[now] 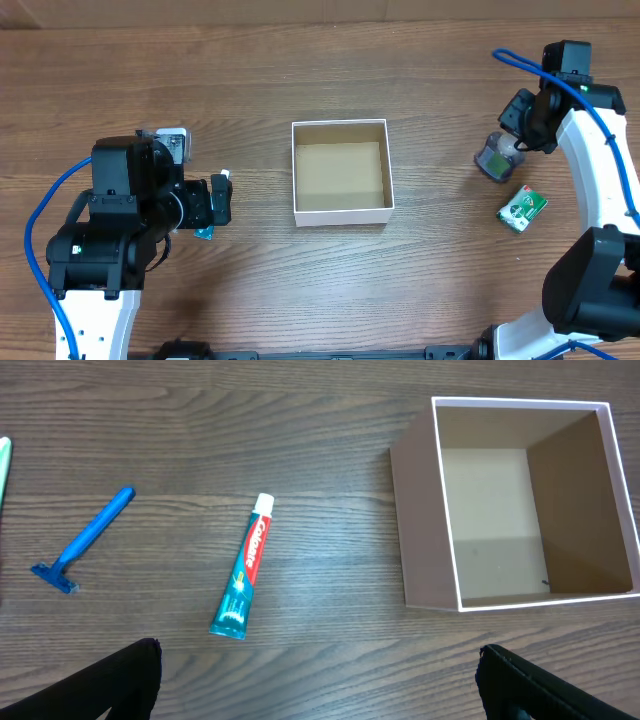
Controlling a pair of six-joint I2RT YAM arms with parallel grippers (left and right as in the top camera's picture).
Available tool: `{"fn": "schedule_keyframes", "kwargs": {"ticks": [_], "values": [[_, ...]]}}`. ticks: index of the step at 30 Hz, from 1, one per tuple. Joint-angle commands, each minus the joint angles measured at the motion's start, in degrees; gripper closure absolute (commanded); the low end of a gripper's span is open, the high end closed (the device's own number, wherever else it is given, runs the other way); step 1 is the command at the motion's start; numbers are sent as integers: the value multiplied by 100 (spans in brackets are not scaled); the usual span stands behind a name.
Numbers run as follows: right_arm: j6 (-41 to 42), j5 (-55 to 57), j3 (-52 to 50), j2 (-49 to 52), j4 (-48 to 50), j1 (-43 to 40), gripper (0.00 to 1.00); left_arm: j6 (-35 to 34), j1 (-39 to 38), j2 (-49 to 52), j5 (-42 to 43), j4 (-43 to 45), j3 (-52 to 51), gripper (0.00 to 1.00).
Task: Pack container
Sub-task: 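Carry the soap bottle with the right gripper into the box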
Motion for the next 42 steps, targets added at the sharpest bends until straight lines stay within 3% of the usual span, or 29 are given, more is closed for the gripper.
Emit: {"fn": "schedule_keyframes", "kwargs": {"ticks": [1,12,21,34,42], "values": [[-461,26,468,-846,-90,356,96,-59,35,13,87,-4,138,0],[-999,-278,658,-2194,-299,2446,96,-59,35,13,61,-4,138,0],[-798,7,649,-1784,74,4159,96,-61,35,13,63,0,138,0],[-688,-393,649,-260,1685,4325,96,-59,35,13,66,-11,138,0],[-669,-448,649,470,2135,4395,96,-59,35,13,63,-11,138,0]]}}
